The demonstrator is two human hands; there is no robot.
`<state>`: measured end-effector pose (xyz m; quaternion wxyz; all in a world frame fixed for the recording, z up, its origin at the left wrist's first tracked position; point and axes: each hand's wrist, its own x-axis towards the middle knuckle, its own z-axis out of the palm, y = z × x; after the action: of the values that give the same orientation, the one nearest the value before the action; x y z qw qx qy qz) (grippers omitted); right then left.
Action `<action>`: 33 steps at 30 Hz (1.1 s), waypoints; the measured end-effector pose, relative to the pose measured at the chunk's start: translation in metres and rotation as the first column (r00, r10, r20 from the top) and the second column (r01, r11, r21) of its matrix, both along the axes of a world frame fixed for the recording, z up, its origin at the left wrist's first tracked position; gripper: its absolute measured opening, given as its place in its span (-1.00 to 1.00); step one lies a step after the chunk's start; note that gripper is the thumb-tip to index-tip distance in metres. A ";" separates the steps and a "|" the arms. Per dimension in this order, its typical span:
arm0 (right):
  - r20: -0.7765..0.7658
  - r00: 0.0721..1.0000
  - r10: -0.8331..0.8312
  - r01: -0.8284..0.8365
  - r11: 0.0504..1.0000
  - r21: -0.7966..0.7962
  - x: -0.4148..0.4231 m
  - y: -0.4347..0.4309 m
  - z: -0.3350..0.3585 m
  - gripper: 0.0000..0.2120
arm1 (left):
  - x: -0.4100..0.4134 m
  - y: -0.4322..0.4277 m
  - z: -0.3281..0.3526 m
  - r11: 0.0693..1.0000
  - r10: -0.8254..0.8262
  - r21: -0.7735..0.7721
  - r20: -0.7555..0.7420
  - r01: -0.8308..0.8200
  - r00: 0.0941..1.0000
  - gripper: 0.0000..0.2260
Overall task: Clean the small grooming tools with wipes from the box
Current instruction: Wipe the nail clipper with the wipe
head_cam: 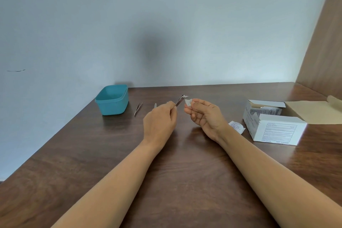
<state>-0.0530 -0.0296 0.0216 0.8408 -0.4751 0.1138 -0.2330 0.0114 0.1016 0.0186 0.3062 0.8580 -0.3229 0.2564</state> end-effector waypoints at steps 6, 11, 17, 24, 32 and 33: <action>-0.016 1.000 -0.019 0.016 0.987 -0.163 0.000 0.004 -0.002 -0.89 | 0.002 -0.001 -0.004 1.000 -0.010 0.007 0.030 0.010 0.999 -0.80; 0.004 0.998 -0.065 0.063 0.952 -0.301 0.000 0.009 -0.002 -0.85 | 0.005 -0.002 -0.006 1.000 -0.018 0.001 0.079 0.018 0.997 -0.81; 0.025 0.995 -0.096 0.099 0.968 -0.232 0.000 0.007 -0.001 -0.78 | 0.007 -0.002 -0.007 1.000 -0.013 0.010 0.147 0.011 0.989 -0.81; 0.022 0.997 -0.073 0.075 0.990 -0.123 0.001 0.003 -0.002 -0.88 | 0.010 -0.004 -0.007 0.972 0.054 0.203 0.302 -0.120 0.952 -0.86; -0.007 1.000 -0.001 0.000 1.000 -0.028 0.001 -0.001 -0.001 -0.89 | 0.011 -0.005 -0.007 0.898 0.111 0.337 0.449 -0.283 0.887 -0.76; -0.015 1.000 0.020 -0.020 0.999 -0.025 0.001 -0.001 0.000 -0.89 | 0.012 -0.004 -0.007 0.894 0.107 0.346 0.453 -0.284 0.885 -0.76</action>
<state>-0.0523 -0.0309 0.0211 0.8361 -0.4886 0.1122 -0.2226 0.0236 0.0971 0.0120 0.0179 0.8549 -0.3369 0.3940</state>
